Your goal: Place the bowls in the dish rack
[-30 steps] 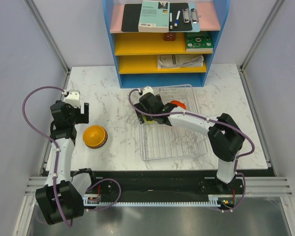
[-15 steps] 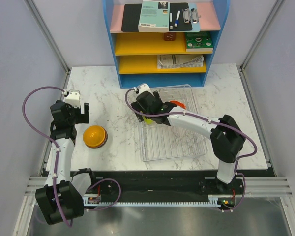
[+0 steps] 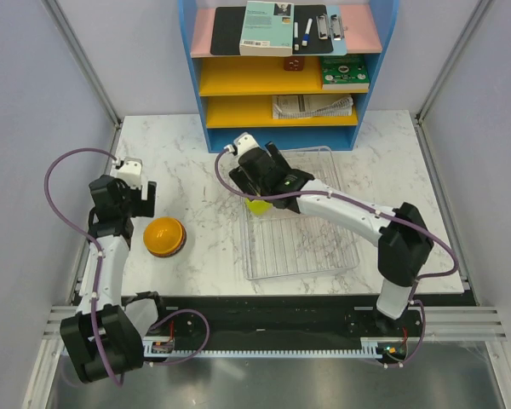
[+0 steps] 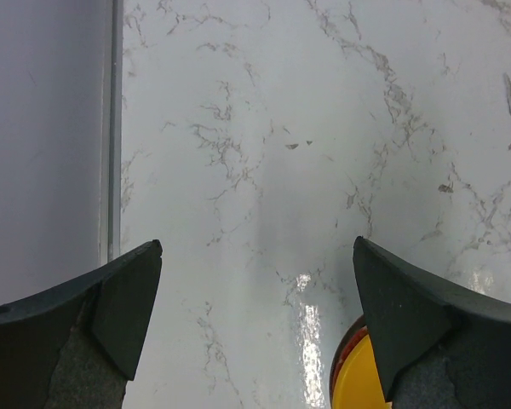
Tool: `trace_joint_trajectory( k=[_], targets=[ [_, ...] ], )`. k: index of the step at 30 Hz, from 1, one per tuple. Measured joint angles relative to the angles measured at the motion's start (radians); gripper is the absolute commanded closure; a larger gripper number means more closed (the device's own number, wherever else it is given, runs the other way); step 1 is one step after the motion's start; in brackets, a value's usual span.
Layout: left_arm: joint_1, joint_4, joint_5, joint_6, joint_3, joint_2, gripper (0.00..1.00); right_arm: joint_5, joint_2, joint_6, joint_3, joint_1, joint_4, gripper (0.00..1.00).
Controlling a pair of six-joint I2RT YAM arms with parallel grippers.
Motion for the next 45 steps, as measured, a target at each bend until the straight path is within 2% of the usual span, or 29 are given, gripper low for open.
trace_joint_trajectory(
  k=[6, 13, 26, 32, 38, 43, 45],
  targets=[
    [0.007, -0.028, 0.035, 0.090, -0.008, 0.071, 0.03, -0.072, -0.166, -0.085, 0.000, -0.039, -0.044, 0.03],
    [0.023, -0.122, 0.158, 0.225, -0.024, 0.066, 0.03, -0.139, -0.325, -0.119, -0.001, -0.095, -0.092, 0.03],
    [0.084, -0.250, 0.237, 0.280, 0.014, -0.033, 0.01, -0.200, -0.338, -0.131, -0.080, -0.103, -0.177, 0.03],
    [0.085, -0.376, 0.335, 0.392, 0.053, -0.032, 0.00, -0.216, -0.338, -0.131, -0.080, -0.104, -0.188, 0.03],
    [0.100, -0.456, 0.367, 0.492, 0.053, 0.029, 0.00, -0.229, -0.338, -0.131, -0.080, -0.104, -0.202, 0.02],
    [0.140, -0.489, 0.391, 0.537, 0.069, 0.067, 0.05, -0.239, -0.338, -0.130, -0.080, -0.104, -0.211, 0.03],
    [0.144, -0.504, 0.404, 0.563, 0.090, 0.084, 0.12, -0.245, -0.338, -0.130, -0.080, -0.104, -0.212, 0.03]
  ],
)
